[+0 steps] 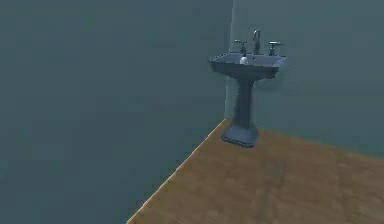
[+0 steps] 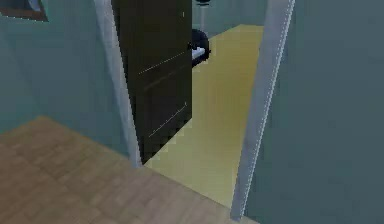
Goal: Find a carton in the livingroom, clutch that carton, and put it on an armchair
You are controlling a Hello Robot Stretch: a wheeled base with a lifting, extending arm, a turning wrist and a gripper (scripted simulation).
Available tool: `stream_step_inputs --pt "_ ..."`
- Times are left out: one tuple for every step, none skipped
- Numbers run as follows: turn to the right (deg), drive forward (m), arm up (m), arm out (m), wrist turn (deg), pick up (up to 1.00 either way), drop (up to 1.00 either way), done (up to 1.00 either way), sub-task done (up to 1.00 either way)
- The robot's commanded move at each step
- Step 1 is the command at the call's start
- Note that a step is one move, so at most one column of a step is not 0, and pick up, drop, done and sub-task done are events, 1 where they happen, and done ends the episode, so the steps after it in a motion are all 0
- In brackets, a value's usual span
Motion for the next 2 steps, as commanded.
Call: stream_step_inputs --pt "-45.0 0.00 0.00 0.00 0.0 0.00 0.00 0.00 0.00" --pt "-45.0 0.00 0.00 0.00 0.0 0.00 0.00 0.00 0.00"
